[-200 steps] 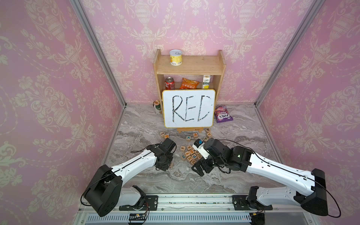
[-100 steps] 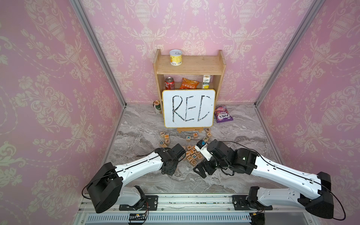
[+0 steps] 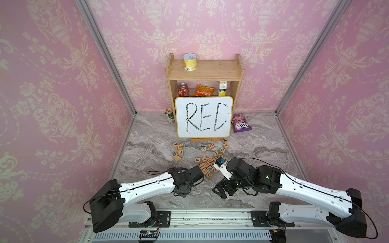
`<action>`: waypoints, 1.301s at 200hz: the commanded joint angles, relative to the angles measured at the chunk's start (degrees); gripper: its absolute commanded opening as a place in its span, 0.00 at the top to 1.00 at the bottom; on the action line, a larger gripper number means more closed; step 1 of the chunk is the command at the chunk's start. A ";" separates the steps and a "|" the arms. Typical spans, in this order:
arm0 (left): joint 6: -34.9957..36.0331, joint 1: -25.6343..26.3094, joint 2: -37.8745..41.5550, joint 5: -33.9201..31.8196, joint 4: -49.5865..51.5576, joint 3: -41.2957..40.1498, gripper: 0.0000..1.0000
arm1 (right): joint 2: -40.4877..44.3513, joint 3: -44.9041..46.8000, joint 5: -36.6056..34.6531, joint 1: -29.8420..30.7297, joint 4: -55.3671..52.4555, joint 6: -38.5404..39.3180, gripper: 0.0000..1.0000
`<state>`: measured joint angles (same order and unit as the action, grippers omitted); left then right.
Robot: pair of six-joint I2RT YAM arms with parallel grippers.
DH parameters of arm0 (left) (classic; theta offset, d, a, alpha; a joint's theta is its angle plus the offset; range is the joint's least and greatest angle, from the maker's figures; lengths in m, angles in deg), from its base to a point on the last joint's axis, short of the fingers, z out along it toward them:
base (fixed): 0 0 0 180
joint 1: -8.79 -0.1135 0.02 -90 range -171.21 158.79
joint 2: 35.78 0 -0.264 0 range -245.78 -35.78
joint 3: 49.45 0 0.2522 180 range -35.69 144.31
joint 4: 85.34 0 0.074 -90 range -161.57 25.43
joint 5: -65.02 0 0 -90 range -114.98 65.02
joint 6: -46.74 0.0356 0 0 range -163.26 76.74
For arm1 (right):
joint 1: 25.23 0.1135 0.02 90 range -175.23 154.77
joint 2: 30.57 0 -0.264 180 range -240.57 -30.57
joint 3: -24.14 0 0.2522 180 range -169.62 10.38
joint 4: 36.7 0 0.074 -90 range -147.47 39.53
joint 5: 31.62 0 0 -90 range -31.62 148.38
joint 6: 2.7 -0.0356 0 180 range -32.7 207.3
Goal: Assemble the uppercase word "red" with letter blocks
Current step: Place the letter block at the center of the board.
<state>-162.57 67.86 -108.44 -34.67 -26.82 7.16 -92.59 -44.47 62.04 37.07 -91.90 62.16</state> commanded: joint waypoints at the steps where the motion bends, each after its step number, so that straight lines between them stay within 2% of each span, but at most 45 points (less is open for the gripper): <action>1: -19.43 1.28 1.17 -3.28 1.32 -3.49 0.82 | 1.73 1.13 -0.14 0.67 -1.74 -1.99 0.00; 28: -22.10 1.53 2.63 -3.86 -2.63 -7.74 0.80 | 2.94 1.51 -0.44 0.97 -2.22 -2.53 0.00; 55: -22.77 1.66 3.86 -5.66 -3.02 -8.80 0.76 | 3.78 1.16 -1.02 1.11 -3.28 -2.37 0.00; 100: -25.73 1.70 5.83 -7.39 -5.95 -11.71 0.78 | 4.86 1.02 -1.59 1.09 -4.27 -2.44 0.00; 129: -27.11 1.66 6.27 -8.77 -7.11 -12.31 0.74 | 4.93 0.55 -1.96 1.07 -4.75 -2.14 0.00; 139: -27.05 1.69 6.15 -8.95 -7.44 -12.27 0.69 | 4.87 0.23 -2.14 1.07 -5.00 -2.01 0.00; 163: -27.03 1.70 6.03 -9.06 -7.68 -12.12 0.45 | 4.63 -0.17 -2.42 1.07 -5.24 -1.45 0.00; 195: -26.65 1.60 7.97 -9.97 -2.43 -10.34 0.21 | 4.00 -0.65 -2.54 1.07 -5.15 -1.05 0.00; 219: -23.39 0.95 10.67 -9.92 0.66 -10.07 0.13 | 3.64 -1.25 -2.85 1.09 -4.80 -0.96 0.00; 260: -7.30 -4.26 14.99 -4.62 7.80 -9.93 0.08 | 2.59 -3.27 -3.48 1.07 -4.84 -0.10 0.00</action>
<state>-163.18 65.81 -95.68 -42.02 -26.15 -3.15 -89.20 -45.33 59.87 37.71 -96.22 60.52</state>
